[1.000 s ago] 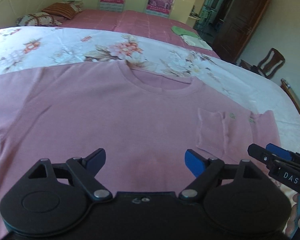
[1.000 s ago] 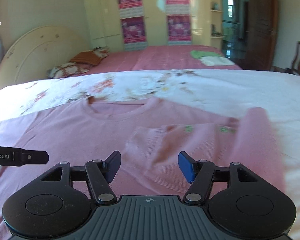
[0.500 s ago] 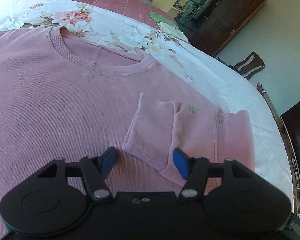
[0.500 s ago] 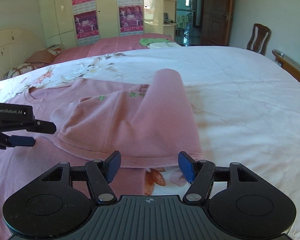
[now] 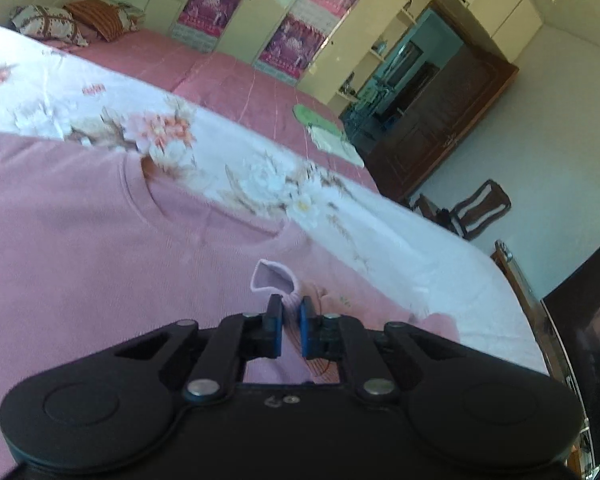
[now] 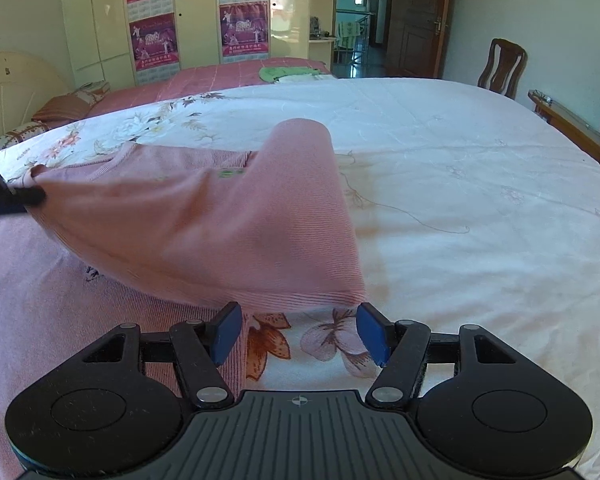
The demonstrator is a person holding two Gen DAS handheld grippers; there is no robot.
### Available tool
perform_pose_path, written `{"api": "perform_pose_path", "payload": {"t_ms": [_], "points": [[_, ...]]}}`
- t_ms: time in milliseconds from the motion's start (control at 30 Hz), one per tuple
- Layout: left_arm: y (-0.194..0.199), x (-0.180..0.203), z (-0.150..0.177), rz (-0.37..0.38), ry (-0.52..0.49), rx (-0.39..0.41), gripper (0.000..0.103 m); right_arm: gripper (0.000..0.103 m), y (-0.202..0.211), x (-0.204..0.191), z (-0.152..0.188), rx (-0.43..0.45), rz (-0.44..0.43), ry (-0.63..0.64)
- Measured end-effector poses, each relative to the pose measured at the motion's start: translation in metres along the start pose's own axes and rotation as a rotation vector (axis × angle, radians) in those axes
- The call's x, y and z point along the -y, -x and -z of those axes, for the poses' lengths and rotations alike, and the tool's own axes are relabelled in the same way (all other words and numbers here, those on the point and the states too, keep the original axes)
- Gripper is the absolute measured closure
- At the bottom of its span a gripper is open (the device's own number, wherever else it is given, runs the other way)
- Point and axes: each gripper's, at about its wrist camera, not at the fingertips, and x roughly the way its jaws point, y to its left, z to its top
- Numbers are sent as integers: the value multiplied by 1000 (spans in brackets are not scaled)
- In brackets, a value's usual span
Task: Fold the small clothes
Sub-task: 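Fold the held sleeve across the sweatshirt body with the right gripper, then lay the sleeve on the body and open the right gripper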
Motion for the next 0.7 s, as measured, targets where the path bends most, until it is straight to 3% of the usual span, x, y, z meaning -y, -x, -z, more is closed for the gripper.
{"api": "perform_pose_path", "payload": {"t_ms": [133,300,333,367,400,567,700], "points": [[30,-20,-31,-47,-14,80,96,40,-5,-6,-1,2,-16,11],[46,-51,-34,-125,-38,90,96,42,-15,-16,-12,18,-69,-7],[46,-57,-31,-139,-31,84,96,49,-16,-20,-14,23,-70,3],[46,-64,-29,-154,-23,79,95,82,-20,-23,-16,8,-71,14],[44,-69,-26,-168,-17,73,95,97,-23,-25,-17,-11,-73,14],[32,-88,-10,-215,-23,40,95,97,-18,-19,-14,-7,-57,34],[20,-97,5,-275,-48,-23,95,97,-22,-13,-9,-53,-68,13]]}}
